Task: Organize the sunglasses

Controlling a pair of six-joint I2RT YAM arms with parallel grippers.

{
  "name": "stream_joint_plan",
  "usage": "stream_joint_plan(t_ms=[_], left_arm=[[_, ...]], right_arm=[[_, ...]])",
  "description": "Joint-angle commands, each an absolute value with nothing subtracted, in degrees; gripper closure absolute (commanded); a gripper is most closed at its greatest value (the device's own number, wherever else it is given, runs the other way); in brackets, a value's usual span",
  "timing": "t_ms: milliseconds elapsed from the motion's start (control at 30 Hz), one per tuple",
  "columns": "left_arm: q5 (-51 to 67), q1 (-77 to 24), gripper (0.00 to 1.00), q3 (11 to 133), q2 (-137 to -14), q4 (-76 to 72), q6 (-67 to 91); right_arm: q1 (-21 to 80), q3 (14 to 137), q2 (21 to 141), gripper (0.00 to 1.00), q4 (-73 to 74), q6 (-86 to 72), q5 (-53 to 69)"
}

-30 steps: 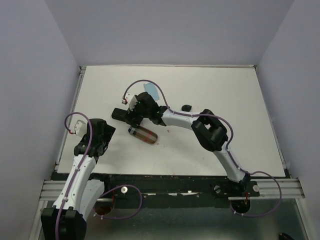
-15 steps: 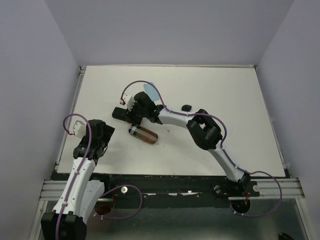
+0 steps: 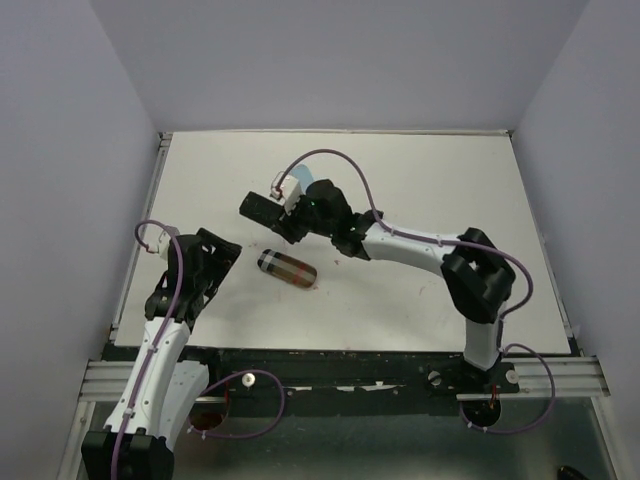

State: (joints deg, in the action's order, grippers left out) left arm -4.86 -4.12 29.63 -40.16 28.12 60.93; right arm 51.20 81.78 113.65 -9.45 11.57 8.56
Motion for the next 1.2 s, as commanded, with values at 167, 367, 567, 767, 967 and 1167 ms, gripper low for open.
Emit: stream_joint_plan(t_ms=[167,367,567,767,967,1167], left_arm=[[21.6,-7.5,0.01,29.8,-37.5,6.8,54.1],[13.4,-16.4,0.01,37.2,-43.9,14.0,55.5],[6.6,-23.7,0.01,44.2,-52.4,19.9,57.9],[-5.5,-29.0,0.01,53.0,-60.1,33.7,62.0],[-3.6,-29.7,0.01,52.6,-61.0,30.4,63.7],[-5.6,-30.6,0.01,53.7,-61.3,30.5,64.7]], right_arm=[[53.0,52.9,88.7,0.66,-26.3,7.4,-10.4],[61.5,40.9,81.8,0.67,-33.8,19.5,-22.6],[65.2,39.0,82.9,0.68,-38.7,26.6,-31.5],[68.6,37.9,86.7,0.70,-47.9,34.8,-39.1],[71.5,38.4,92.8,0.71,-55.5,42.4,-44.9],[72.5,38.6,95.4,0.73,-59.6,45.5,-46.4]])
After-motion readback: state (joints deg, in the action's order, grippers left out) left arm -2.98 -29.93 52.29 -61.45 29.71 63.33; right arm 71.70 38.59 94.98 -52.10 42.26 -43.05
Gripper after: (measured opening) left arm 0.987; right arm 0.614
